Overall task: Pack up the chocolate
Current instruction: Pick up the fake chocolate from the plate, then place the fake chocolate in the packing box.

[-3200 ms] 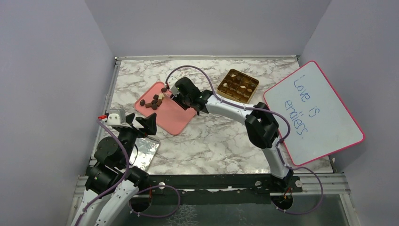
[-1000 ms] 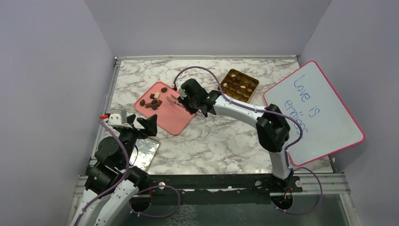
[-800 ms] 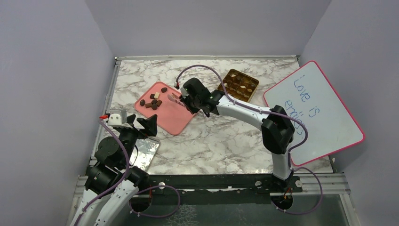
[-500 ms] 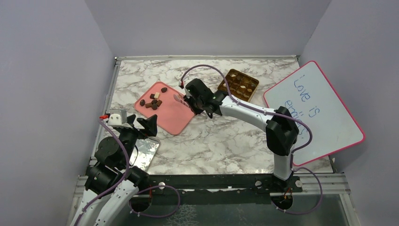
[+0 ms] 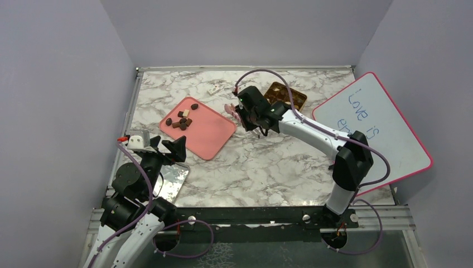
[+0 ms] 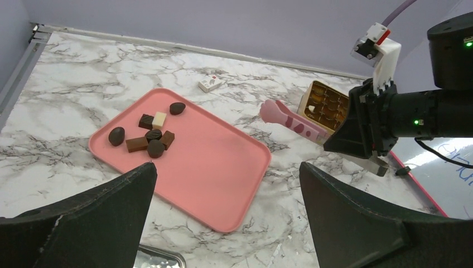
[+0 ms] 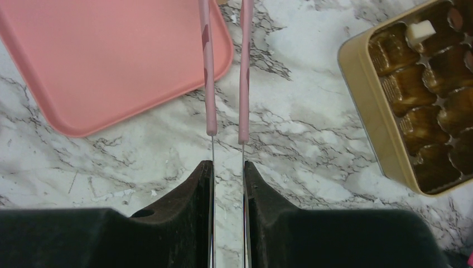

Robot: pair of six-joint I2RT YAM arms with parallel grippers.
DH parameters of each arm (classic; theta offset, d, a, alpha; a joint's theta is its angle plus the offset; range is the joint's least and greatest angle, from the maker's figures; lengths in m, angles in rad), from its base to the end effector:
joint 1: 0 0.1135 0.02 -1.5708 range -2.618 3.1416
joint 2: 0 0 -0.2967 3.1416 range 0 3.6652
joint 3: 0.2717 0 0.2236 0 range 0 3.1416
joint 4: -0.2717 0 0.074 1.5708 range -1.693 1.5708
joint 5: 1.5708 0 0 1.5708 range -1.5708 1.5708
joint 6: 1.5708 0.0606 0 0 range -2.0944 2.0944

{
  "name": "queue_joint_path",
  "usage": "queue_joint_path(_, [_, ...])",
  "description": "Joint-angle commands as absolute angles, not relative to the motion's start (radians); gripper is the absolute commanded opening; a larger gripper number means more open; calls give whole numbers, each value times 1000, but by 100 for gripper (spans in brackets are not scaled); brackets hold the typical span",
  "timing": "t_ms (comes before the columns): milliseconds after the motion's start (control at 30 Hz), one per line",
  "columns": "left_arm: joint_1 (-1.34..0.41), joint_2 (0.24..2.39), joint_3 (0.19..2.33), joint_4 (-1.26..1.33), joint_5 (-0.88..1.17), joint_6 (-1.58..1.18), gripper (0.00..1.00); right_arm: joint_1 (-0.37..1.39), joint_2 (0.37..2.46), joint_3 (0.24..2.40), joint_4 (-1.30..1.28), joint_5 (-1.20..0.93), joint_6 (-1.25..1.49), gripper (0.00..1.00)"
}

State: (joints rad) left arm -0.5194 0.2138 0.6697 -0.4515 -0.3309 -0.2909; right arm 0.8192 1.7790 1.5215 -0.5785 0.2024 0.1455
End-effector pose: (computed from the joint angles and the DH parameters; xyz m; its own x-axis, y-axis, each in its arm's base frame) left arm 0.0344 0.0030 0.3257 -0.0501 -0.2838 -0.9576 0.1806 0.9404 -0.2882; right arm 0.2781 0.2798 0.3080 -0.5917 -0.4251 -0.6850 -0.5436 0.8378 -0.0504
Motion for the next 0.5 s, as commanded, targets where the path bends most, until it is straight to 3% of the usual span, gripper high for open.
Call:
queue_joint_path(0, [-525,205,672,-439,-345,-287,99,783,1689,1490,-630,258,183,25])
queue_joint_path(467, [-525,214,667,-433,-342,-286,99,586,1590,1417,-668,279,191,27])
